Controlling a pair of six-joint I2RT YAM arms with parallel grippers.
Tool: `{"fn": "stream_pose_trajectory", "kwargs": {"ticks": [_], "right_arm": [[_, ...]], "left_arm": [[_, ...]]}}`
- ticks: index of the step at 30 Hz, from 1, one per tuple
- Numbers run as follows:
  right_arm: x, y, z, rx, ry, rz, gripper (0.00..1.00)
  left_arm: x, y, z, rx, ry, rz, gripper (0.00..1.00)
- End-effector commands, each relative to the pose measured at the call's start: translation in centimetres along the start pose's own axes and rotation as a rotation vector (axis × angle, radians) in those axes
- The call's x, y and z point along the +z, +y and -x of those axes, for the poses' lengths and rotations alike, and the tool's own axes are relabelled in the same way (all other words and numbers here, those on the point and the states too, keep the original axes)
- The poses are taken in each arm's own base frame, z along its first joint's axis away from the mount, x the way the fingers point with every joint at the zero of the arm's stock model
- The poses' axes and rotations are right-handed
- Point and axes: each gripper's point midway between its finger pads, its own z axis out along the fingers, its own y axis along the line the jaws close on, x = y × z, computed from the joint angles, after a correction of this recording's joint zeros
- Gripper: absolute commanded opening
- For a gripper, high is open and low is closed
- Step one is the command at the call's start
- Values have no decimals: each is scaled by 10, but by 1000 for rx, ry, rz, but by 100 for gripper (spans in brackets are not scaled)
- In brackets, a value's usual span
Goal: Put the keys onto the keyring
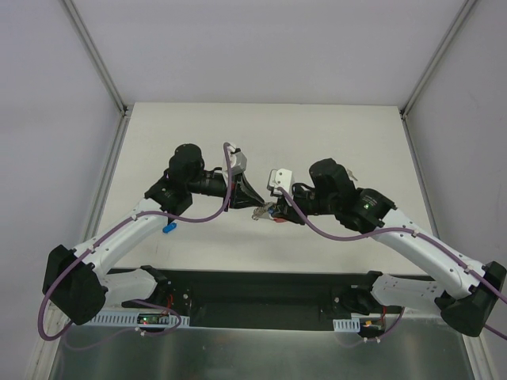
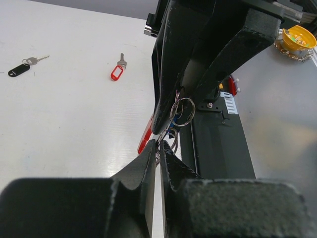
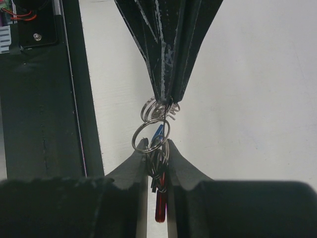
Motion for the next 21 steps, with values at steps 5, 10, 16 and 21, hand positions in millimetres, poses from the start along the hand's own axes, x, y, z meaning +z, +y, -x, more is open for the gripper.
{"fn": "stream_pose_trajectory", "kwargs": {"ticks": [5, 10, 16, 21], "right_arm": [[-8, -8, 31, -57, -78, -29, 1], [-6, -13, 24, -54, -52, -55, 2], [-3, -26, 15, -35, -30, -133, 1], [-1, -30, 13, -21, -34, -162, 1]], "left_arm": [[-1, -1, 16, 45, -18, 6, 0], [-3, 8, 17, 46, -26, 79, 0], [-8, 17, 13, 5, -34, 167, 0], [-12, 30, 11, -47, -46, 267, 0]]}}
